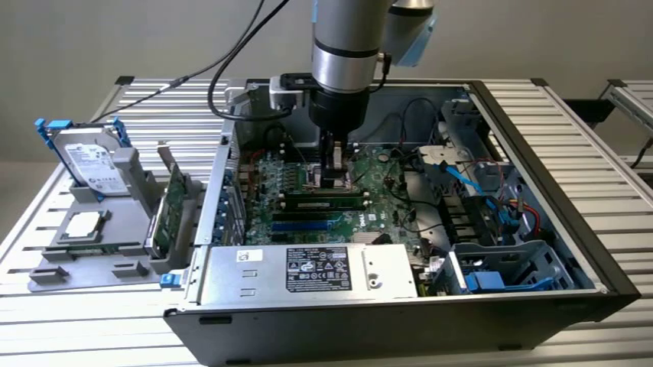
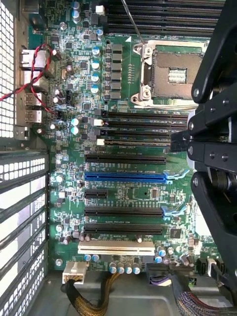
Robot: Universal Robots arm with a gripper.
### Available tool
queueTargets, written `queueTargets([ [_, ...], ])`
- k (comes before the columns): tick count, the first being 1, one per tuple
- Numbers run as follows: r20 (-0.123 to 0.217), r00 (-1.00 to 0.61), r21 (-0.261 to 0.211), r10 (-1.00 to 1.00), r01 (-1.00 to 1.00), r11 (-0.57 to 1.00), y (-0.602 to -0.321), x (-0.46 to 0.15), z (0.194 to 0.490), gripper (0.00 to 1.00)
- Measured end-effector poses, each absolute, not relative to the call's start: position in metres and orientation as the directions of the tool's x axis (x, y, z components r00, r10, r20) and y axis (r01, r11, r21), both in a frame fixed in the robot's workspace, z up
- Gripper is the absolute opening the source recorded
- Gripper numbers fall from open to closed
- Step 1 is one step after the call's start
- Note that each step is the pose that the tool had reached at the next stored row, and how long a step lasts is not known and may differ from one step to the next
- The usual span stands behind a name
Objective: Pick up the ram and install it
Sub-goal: 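Press down the ram until it locks into place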
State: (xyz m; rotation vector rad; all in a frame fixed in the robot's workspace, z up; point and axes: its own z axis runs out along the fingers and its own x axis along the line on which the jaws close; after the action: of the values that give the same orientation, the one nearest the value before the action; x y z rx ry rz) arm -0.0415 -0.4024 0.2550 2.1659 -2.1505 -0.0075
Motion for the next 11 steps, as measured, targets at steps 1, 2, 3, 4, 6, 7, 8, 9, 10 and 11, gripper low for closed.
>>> queueTargets([
  [1,0.059,-0.003,0.067,-0.998,-0.998,0.007,-0.4024,-0.0415,0.2549,0.11],
  [2,0.059,-0.016,0.067,-0.998,-0.998,0.020,-0.4024,-0.0415,0.2550,0.11],
  [3,0.059,-0.031,0.067,-0.998,-0.997,0.035,-0.4024,-0.0415,0.2550,0.11],
  [4,0.059,-0.045,0.067,-0.997,-0.997,0.049,-0.4024,-0.0415,0.2550,0.11],
  [6,0.059,-0.076,0.067,-0.995,-0.995,0.080,-0.4024,-0.0415,0.2550,0.11],
  [7,0.059,-0.092,0.067,-0.994,-0.993,0.096,-0.4024,-0.0415,0.2550,0.11],
  [8,0.059,-0.108,0.067,-0.992,-0.991,0.112,-0.4025,-0.0415,0.2550,0.11],
  [9,0.059,-0.125,0.067,-0.990,-0.989,0.129,-0.4024,-0.0415,0.2550,0.11],
  [10,0.059,-0.142,0.067,-0.988,-0.987,0.145,-0.4024,-0.0415,0.2550,0.11],
  [11,0.059,-0.157,0.067,-0.986,-0.985,0.161,-0.4024,-0.0415,0.2550,0.11],
])
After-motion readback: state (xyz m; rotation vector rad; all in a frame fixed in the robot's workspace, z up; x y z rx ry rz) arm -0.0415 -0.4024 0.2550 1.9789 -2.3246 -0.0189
